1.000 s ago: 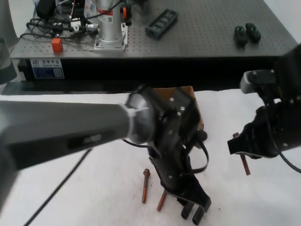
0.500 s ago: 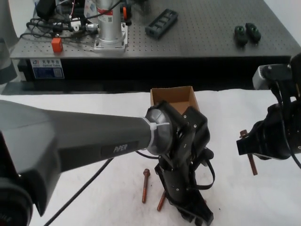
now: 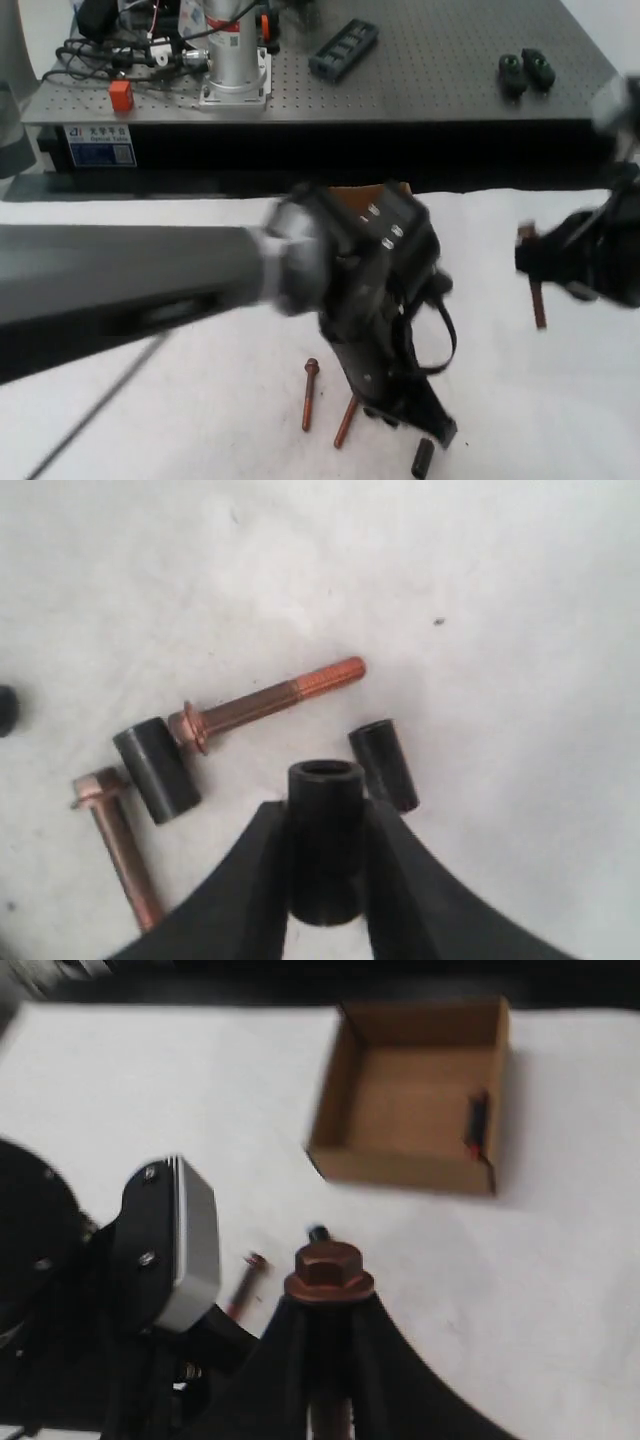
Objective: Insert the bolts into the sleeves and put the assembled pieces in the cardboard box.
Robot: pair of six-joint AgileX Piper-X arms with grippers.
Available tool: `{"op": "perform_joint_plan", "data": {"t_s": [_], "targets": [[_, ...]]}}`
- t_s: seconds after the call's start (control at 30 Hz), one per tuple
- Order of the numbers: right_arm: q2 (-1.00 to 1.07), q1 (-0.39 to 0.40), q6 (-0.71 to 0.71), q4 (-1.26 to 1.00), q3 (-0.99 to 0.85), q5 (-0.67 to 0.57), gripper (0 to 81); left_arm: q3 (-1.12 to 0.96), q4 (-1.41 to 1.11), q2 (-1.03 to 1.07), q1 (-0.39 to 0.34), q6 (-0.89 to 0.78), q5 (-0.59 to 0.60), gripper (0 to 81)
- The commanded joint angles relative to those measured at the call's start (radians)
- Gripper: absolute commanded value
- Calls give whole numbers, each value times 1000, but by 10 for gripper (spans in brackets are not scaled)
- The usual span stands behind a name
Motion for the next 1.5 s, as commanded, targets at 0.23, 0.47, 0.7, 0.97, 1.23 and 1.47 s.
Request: {"op": "perform_joint_plan", "data": {"t_s": [0.23,0.47,0.7,0.97,1.23,1.47], "targets": [[-139,90,497,-660,238,-252,5,627,-934,-594,-5,-201,155,7],[-137,175,492,-715,258,-252,5,656,-960,-638,-3,-239,272,7],[-137,220,458,-688,258,-271,5,656,-1032,-638,-3,-286,321,7],[-137,220,440,-672,258,-271,5,656,-1071,-638,-3,-303,321,7],[-137,220,396,-621,258,-330,5,656,-1071,-638,-3,-313,290,7],[-137,220,355,-604,256,-338,371,656,-1071,-638,-3,-303,219,7]]}}
